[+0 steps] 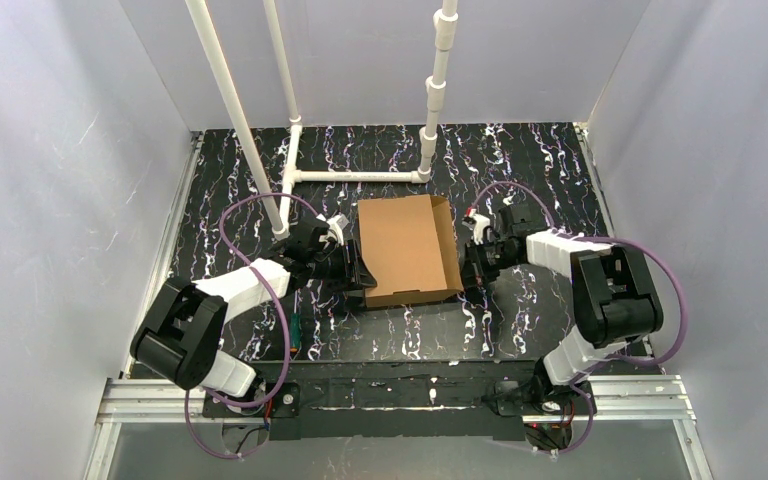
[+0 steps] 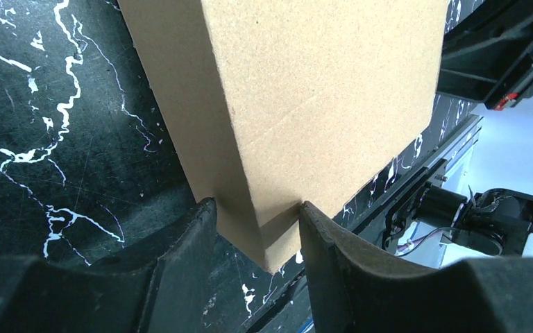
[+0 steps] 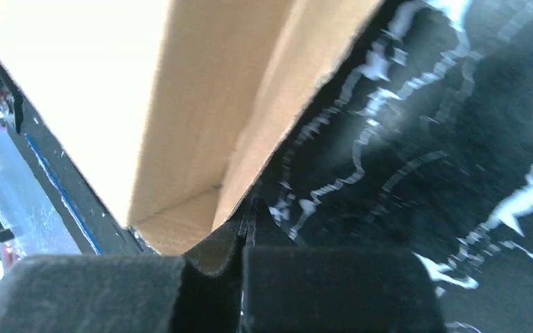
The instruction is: Fold the paper box
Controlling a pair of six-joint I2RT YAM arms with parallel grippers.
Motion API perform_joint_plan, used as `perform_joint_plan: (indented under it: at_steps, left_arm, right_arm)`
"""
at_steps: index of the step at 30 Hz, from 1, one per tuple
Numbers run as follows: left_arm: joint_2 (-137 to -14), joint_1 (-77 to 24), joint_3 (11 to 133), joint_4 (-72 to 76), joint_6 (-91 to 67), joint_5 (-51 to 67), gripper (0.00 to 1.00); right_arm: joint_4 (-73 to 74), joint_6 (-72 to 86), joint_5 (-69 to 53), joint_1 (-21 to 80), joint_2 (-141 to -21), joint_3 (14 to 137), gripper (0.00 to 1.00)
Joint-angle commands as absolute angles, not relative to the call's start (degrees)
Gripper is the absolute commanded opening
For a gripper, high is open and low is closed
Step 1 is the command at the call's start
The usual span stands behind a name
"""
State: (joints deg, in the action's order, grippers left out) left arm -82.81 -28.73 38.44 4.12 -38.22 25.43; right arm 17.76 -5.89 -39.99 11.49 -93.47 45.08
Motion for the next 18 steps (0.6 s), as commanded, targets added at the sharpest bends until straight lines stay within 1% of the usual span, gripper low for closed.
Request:
perform_joint_plan:
  at_steps: [1, 4, 9, 12, 14, 18]
  left_arm:
    - [-83.8, -29.2, 37.9, 2.4, -37.2, 25.4, 0.45]
    - [-83.8, -29.3, 38.0, 2.4, -37.1, 25.5, 0.45]
    - [-85.1, -30.1, 39.2, 2.4, -37.5, 25.7, 0.45]
    - [-85.5, -30.4, 39.6, 2.4, -38.0, 25.2, 0.45]
    - [-84.9, -30.4, 39.2, 2.1, -38.3, 24.4, 0.45]
    - [-82.8, -29.9, 38.8, -0.5, -37.4, 22.4, 0.47]
  right_arm:
    - [12.3, -3.6, -44.6, 17.5, -87.0, 44.3, 0.01]
    - [11.3, -3.6, -40.5, 20.6, -85.8, 45.2, 0.01]
    - [12.7, -5.7, -34.0, 26.4, -89.0, 47.2, 0.01]
    - [14.3, -7.3, -29.2, 27.3, -89.8, 48.5, 0.01]
    - [15.4, -7.2, -25.8, 24.1, -89.2, 49.0, 0.01]
    - [17.0, -8.4, -26.3, 12.1, -88.1, 50.0, 0.01]
